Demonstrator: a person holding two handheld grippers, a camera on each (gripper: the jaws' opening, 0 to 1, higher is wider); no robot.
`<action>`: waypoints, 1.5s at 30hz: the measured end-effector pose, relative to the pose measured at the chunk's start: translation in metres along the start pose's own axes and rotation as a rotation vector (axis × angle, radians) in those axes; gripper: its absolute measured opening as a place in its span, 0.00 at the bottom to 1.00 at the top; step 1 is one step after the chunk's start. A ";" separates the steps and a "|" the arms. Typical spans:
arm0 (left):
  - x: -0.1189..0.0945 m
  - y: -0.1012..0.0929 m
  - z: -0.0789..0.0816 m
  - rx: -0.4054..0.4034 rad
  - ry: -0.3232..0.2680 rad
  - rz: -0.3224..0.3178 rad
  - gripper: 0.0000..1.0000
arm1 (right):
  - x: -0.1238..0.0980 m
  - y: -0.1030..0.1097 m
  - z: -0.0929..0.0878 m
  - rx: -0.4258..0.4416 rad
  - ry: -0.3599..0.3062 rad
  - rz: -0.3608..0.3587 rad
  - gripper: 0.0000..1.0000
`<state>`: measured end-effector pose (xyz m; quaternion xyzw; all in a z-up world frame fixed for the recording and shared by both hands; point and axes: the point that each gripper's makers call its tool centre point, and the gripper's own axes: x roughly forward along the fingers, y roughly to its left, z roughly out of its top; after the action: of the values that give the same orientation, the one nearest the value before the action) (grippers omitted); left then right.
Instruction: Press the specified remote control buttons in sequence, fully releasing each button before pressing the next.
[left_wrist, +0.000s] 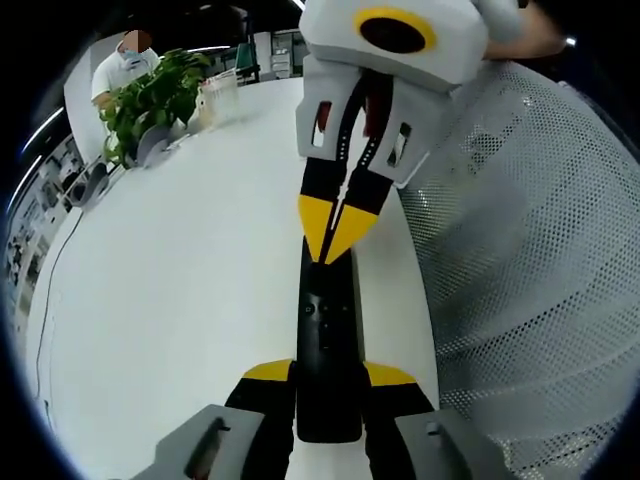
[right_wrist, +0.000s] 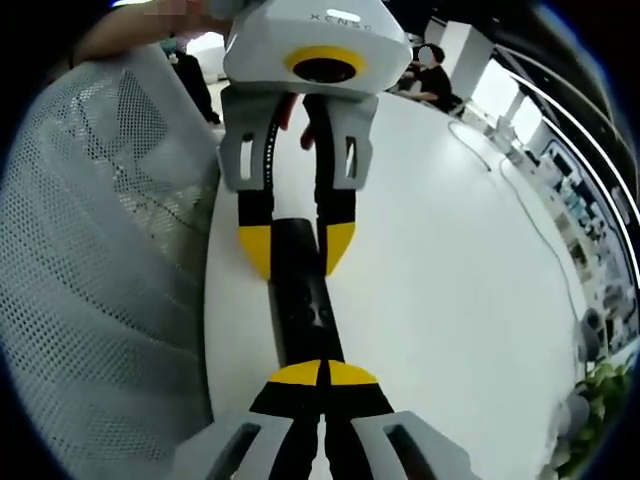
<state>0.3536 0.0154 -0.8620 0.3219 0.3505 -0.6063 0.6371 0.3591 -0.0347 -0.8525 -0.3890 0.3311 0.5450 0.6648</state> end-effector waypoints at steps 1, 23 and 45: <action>0.000 0.000 0.000 0.002 0.003 -0.002 0.25 | 0.000 0.000 0.000 0.003 -0.003 -0.008 0.00; 0.000 0.000 0.000 -0.001 0.001 -0.003 0.25 | 0.000 0.000 0.000 0.012 -0.005 -0.016 0.00; 0.000 0.000 0.000 -0.009 -0.027 -0.002 0.25 | -0.001 0.002 0.002 0.059 -0.026 0.028 0.01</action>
<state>0.3533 0.0156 -0.8616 0.3103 0.3449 -0.6096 0.6427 0.3567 -0.0330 -0.8513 -0.3575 0.3437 0.5493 0.6725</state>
